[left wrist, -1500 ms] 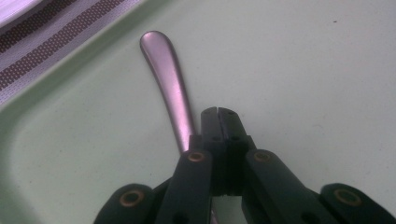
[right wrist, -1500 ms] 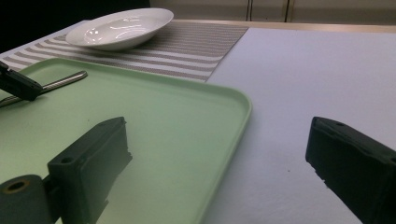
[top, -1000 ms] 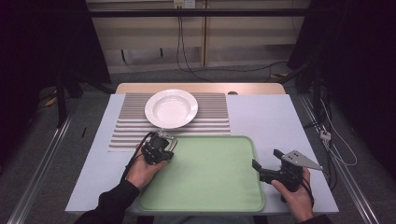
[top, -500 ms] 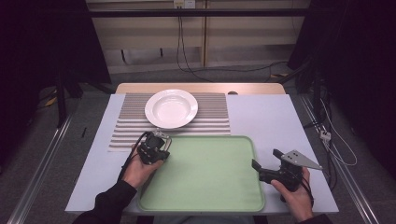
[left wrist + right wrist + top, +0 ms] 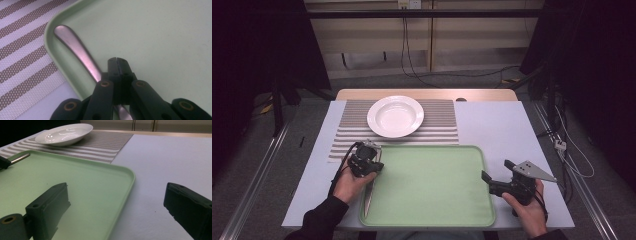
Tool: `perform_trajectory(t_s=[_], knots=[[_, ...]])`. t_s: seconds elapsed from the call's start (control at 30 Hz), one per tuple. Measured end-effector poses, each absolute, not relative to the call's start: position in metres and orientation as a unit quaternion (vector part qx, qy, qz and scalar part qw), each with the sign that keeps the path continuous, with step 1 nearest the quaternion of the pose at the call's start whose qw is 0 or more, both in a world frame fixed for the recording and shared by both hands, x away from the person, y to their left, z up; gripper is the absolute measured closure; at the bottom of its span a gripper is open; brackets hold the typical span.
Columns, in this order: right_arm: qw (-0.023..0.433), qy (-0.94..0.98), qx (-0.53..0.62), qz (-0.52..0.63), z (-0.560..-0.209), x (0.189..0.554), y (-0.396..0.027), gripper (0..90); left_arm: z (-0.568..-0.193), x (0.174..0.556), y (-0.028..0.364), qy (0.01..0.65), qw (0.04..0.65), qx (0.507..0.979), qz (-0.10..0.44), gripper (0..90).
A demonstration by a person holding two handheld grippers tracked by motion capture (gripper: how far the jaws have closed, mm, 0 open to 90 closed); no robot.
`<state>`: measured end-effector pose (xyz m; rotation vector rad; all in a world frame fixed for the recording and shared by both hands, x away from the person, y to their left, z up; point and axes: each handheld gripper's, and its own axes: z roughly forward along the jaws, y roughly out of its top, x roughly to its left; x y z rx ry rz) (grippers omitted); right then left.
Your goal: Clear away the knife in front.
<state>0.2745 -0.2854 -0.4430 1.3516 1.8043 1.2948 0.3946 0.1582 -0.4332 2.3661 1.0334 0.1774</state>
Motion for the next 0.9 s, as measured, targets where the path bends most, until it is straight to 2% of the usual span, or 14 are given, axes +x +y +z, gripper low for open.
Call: perform_trajectory(t_s=[0.1, 0.23, 0.27, 0.3, 0.33, 0.43, 0.57, 0.7, 0.77, 0.83, 0.9], knots=[[0.268, 0.668, 0.501, 0.48, -0.443, 0.275, -0.286, 5.5, -0.433, 0.393, 0.161, 0.385, 0.282, 0.876, 0.068, 90.0], [0.268, 0.669, 0.5, 0.48, -0.443, 0.275, -0.285, 5.5, -0.426, 0.39, 0.164, 0.372, 0.338, 0.863, 0.053, 89.9], [0.269, 0.668, 0.501, 0.48, -0.443, 0.275, -0.285, 5.5, -0.423, 0.388, 0.165, 0.371, 0.351, 0.858, 0.064, 80.6], [0.269, 0.668, 0.501, 0.48, -0.443, 0.275, -0.285, 5.5, -0.421, 0.386, 0.166, 0.37, 0.362, 0.853, 0.069, 80.6], [0.268, 0.668, 0.501, 0.48, -0.443, 0.275, -0.285, 5.5, -0.417, 0.384, 0.168, 0.38, 0.376, 0.841, 0.081, 72.7], [0.269, 0.668, 0.501, 0.48, -0.443, 0.274, -0.286, 5.5, -0.41, 0.377, 0.177, 0.398, 0.391, 0.822, 0.112, 40.6], [0.269, 0.668, 0.501, 0.48, -0.443, 0.274, -0.286, 5.5, -0.407, 0.367, 0.191, 0.41, 0.412, 0.805, 0.117, 12.4], [0.271, 0.667, 0.502, 0.48, -0.443, 0.274, -0.286, 5.5, -0.409, 0.353, 0.204, 0.402, 0.443, 0.793, 0.117, 3.6], [0.271, 0.666, 0.502, 0.48, -0.443, 0.274, -0.286, 5.5, -0.409, 0.348, 0.211, 0.395, 0.472, 0.779, 0.119, 6.1], [0.271, 0.667, 0.501, 0.48, -0.443, 0.274, -0.286, 5.5, -0.406, 0.344, 0.212, 0.394, 0.478, 0.773, 0.137, 3.4], [0.27, 0.666, 0.502, 0.48, -0.443, 0.274, -0.286, 5.5, -0.407, 0.343, 0.211, 0.392, 0.477, 0.774, 0.14, 5.5]])
